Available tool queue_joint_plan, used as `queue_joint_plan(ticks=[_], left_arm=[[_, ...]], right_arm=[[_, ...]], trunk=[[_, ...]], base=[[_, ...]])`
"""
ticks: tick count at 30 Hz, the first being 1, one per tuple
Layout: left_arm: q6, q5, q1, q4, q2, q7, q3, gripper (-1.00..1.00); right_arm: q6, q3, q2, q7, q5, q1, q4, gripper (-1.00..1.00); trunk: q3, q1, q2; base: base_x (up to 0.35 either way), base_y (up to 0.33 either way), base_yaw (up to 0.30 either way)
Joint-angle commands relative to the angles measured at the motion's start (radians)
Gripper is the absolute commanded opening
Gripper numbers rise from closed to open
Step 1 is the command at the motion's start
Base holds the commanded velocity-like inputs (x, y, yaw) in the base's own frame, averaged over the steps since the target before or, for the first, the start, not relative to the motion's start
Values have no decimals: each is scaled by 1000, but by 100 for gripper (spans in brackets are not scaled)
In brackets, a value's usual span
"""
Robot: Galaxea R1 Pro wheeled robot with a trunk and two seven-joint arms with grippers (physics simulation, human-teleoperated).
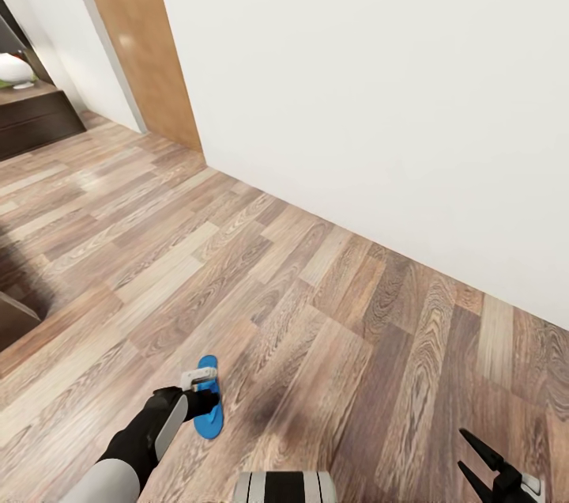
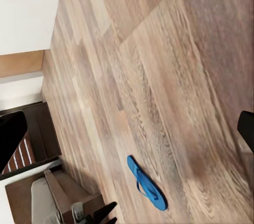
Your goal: In the bedroom, move the book from the bed onto either nightstand, and place the two sandals side by side next to the bed.
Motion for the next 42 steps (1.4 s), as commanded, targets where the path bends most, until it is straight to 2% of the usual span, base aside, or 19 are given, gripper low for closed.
queue_joint_plan(ticks=[1,5,13,14,19,23,27,42], left_arm=[[4,11,0,-2,0,8,-1,100],[4,11,0,-2,-1,7,-1,100],[-21,11,0,-2,-1,4,0,100],[-73,11,3,-1,-6,4,0,100],[-230,12,10,23,-24,5,0,100],[-313,10,12,78,-28,5,-1,100],[-326,9,12,89,-28,5,-1,100],[-330,8,12,93,-27,5,2,100]], right_arm=[[7,-1,0,0,-5,0,0,100],[7,-1,0,0,-6,0,0,100],[7,-1,0,0,-6,0,0,100],[7,-1,0,0,-5,0,0,100],[7,-1,0,0,-5,0,0,100],[7,-1,0,0,-5,0,0,100],[7,-1,0,0,-5,0,0,100],[7,-1,0,0,-4,0,0,100]], trunk=[[-5,0,-1],[-20,2,-1],[-20,2,-1],[-20,2,-1],[-20,2,-1],[-20,2,-1],[-20,2,-1],[-78,9,-5]], base=[[0,0,0],[0,0,0],[0,0,0],[0,0,0],[0,0,0],[0,0,0],[0,0,0],[0,0,0]])
